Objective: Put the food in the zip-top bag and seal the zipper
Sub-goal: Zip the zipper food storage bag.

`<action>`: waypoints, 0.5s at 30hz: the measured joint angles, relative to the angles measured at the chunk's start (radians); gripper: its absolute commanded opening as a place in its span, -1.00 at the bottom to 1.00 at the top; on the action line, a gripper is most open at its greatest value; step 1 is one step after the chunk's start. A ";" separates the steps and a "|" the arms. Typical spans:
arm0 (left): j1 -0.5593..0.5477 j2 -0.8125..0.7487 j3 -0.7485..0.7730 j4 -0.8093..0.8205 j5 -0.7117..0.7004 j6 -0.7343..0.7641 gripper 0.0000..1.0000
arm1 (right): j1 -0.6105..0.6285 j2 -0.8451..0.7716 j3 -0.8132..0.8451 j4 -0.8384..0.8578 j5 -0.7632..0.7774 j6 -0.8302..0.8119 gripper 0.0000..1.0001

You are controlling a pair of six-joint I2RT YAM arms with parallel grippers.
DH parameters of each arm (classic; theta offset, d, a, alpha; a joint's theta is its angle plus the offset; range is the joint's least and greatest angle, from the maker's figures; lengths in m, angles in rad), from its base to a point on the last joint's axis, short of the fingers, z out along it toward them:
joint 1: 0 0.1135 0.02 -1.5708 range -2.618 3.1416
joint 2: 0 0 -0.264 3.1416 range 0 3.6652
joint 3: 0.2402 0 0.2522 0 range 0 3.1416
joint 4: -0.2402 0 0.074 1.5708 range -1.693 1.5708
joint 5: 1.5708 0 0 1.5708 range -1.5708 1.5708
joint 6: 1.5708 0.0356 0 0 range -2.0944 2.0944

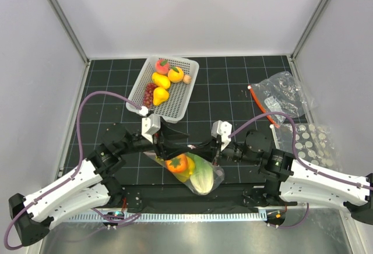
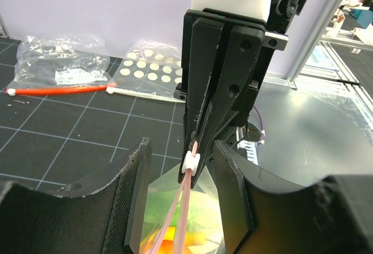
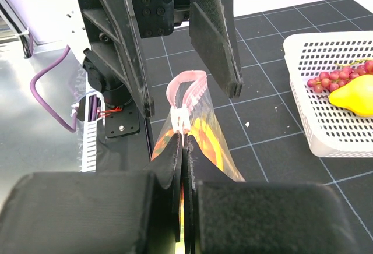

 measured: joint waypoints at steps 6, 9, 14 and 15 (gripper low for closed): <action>0.000 0.021 0.017 -0.003 0.022 0.000 -0.07 | -0.002 -0.027 -0.025 0.019 0.002 0.008 -0.98; 0.000 0.045 0.033 -0.009 0.036 0.000 -0.09 | -0.003 -0.031 -0.029 0.030 0.005 0.010 -0.98; 0.000 0.072 0.046 -0.021 0.058 0.001 -0.12 | -0.005 -0.052 -0.044 0.043 0.011 0.017 -0.98; 0.000 0.074 0.047 -0.022 0.062 0.001 -0.17 | -0.005 -0.056 -0.044 0.045 0.013 0.019 -0.98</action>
